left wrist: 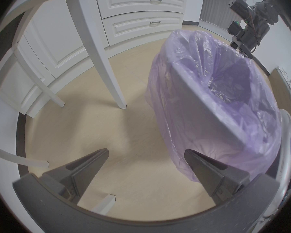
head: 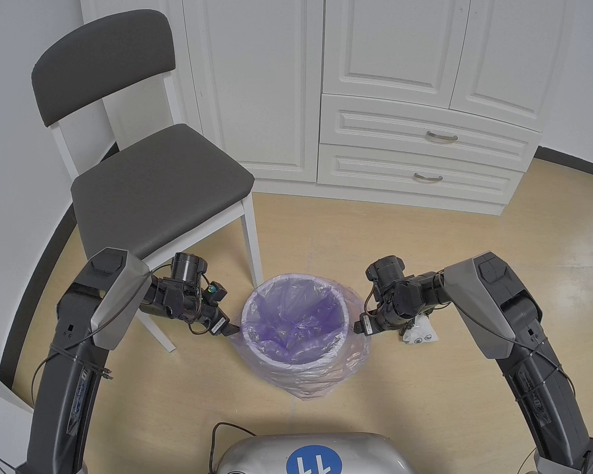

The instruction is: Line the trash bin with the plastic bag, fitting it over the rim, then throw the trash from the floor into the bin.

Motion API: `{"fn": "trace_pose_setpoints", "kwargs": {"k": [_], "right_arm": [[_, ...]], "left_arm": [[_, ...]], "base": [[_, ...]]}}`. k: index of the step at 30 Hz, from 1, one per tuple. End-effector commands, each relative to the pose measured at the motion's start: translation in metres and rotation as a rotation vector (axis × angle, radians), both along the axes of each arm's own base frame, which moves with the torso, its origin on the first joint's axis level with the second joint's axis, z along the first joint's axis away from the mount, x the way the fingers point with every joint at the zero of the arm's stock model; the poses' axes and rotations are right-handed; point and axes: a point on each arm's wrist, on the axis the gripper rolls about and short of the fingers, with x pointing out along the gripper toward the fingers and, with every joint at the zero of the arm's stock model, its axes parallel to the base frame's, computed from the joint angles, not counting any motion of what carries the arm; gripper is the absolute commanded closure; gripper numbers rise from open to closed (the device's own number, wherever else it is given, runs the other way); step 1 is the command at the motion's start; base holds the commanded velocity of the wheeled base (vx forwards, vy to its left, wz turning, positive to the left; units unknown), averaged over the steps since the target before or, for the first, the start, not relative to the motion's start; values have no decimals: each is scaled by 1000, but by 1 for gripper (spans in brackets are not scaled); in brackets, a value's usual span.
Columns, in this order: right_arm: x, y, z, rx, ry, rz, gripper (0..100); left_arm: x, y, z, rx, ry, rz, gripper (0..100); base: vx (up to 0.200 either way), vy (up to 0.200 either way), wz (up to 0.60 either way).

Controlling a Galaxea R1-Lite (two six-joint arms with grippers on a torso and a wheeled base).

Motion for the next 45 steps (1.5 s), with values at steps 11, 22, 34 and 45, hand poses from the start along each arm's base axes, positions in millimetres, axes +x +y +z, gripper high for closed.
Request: {"fn": "trace_pose_setpoints", "kwargs": {"k": [11, 22, 34, 45], "right_arm": [[6, -8, -11, -3, -25, -9, 0], [11, -10, -3, 40, -73, -70, 0], [-38, -32, 77, 79, -69, -96, 0], [-123, -45, 86, 125, -262, -80, 0]], "left_arm": [[11, -6, -60, 60, 59, 27, 0], [23, -1, -9, -20, -57, 104, 0], [-80, 19, 49, -94, 39, 110, 0], [-159, 41, 97, -137, -104, 139, 0]], "base": [[0, 0, 0], [0, 0, 0], [0, 0, 0], [0, 0, 0]]}}
